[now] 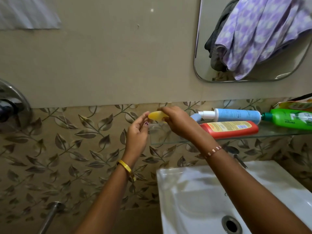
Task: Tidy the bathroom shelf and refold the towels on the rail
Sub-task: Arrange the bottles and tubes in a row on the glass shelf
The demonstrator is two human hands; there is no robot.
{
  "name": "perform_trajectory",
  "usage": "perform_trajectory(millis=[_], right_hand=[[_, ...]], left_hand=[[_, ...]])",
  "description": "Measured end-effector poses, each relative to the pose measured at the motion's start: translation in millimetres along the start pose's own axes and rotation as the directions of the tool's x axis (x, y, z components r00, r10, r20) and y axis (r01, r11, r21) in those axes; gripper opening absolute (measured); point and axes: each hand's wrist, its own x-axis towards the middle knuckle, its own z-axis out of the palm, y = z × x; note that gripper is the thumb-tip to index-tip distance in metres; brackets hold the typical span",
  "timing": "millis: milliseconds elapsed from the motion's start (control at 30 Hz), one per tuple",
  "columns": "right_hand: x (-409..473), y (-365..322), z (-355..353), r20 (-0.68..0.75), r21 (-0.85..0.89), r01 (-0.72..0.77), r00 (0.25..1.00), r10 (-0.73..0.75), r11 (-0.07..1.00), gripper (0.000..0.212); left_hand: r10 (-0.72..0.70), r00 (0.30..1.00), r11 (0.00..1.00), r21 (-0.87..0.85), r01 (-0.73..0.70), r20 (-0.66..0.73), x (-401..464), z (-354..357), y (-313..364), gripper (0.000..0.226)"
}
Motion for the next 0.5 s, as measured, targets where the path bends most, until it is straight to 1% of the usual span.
perform_trajectory(millis=[100, 167, 233, 300, 333, 367, 400, 500], right_hand=[[2.1, -3.3, -8.8, -0.080, 0.228, -0.082, 0.991, 0.103, 0.970, 0.032], [3.9, -6.6, -16.6, -0.077, 0.419, -0.131, 0.981, 0.179, 0.898, 0.028], [4.5, -8.6, -22.9, -0.031, 0.619, -0.163, 0.972, 0.231, 0.768, 0.023], [4.2, -7.4, -26.0, 0.027, 0.767, -0.186, 0.966, 0.258, 0.614, 0.021], [3.7, -5.8, -27.1, 0.049, 0.805, -0.195, 0.963, 0.266, 0.560, 0.022], [3.2, -3.6, -27.7, 0.064, 0.823, -0.205, 0.960, 0.272, 0.530, 0.022], [2.7, -0.9, -27.9, 0.076, 0.822, -0.218, 0.958, 0.278, 0.526, 0.022], [2.8, 5.7, -28.1, 0.105, 0.755, -0.265, 0.952, 0.288, 0.600, 0.022]], left_hand=[[0.019, 0.999, 1.000, -0.019, -0.019, 0.036, 4.7, 2.6, 3.7, 0.040], [0.041, 0.997, 0.999, -0.009, -0.040, 0.065, 7.9, 5.1, 6.6, 0.040], [0.042, 0.996, 0.999, -0.001, -0.042, 0.074, 11.9, 6.3, 9.9, 0.041], [0.045, 0.997, 0.999, 0.026, -0.047, 0.057, 14.9, 7.6, 12.7, 0.042], [0.060, 0.997, 0.997, 0.054, -0.063, 0.045, 15.7, 8.4, 14.1, 0.042], [0.080, 0.996, 0.993, 0.086, -0.083, 0.033, 16.1, 9.5, 15.5, 0.041], [0.099, 0.995, 0.988, 0.114, -0.101, 0.024, 16.6, 10.6, 16.8, 0.039], [0.129, 0.991, 0.975, 0.179, -0.130, 0.017, 19.9, 14.3, 20.0, 0.031]])
